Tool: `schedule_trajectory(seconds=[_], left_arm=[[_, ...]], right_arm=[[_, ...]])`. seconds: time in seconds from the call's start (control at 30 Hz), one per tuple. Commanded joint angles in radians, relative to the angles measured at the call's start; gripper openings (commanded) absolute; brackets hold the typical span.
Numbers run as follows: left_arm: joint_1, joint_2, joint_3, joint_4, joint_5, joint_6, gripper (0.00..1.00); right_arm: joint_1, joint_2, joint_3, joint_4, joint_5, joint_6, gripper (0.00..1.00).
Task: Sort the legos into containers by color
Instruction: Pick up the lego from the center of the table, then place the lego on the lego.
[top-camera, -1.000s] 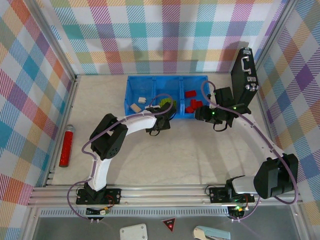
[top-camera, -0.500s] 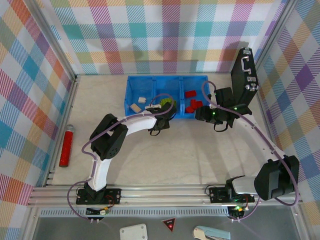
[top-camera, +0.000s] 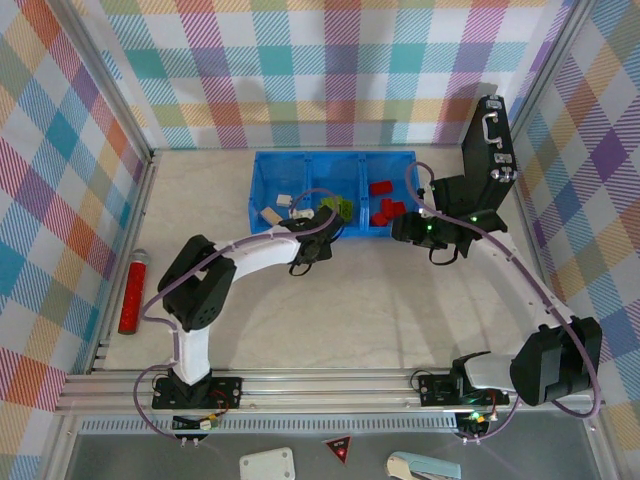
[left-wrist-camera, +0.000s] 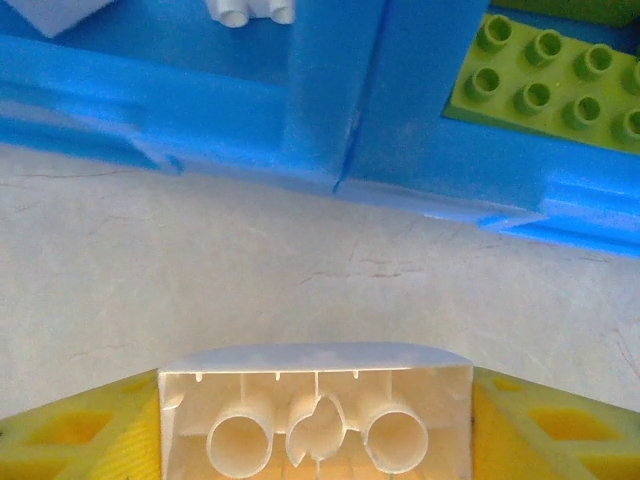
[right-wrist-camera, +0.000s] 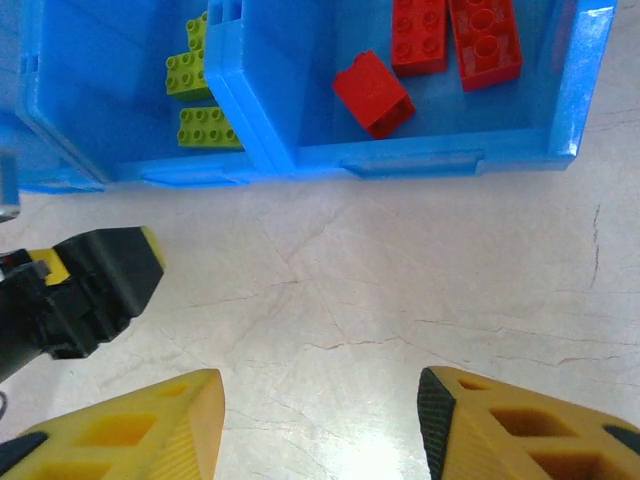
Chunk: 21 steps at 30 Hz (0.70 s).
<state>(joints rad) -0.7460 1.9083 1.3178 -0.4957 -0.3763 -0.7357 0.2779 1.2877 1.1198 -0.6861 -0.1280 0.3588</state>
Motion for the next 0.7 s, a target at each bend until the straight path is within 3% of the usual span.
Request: schedule_trajectory(seconds=[0.0,0.4,0.67], left_arm=[[0.020,-0.077,-0.037,-0.015,0.000,0.017,0.66],[0.153,-0.198,-0.062,-0.028,0.014,0.147,0.66],[0.286,-0.150,0.023,-0.028,0.132,0.296,0.66]], right_arm=[[0.000,-0.033,-0.008,-0.028,0.001,0.009,0.55],[0.001,-0.059,-0.006,-0.050,0.010,0.016,0.55],[-0.001,-0.068,0.002,-0.076,0.019,0.013,0.55]])
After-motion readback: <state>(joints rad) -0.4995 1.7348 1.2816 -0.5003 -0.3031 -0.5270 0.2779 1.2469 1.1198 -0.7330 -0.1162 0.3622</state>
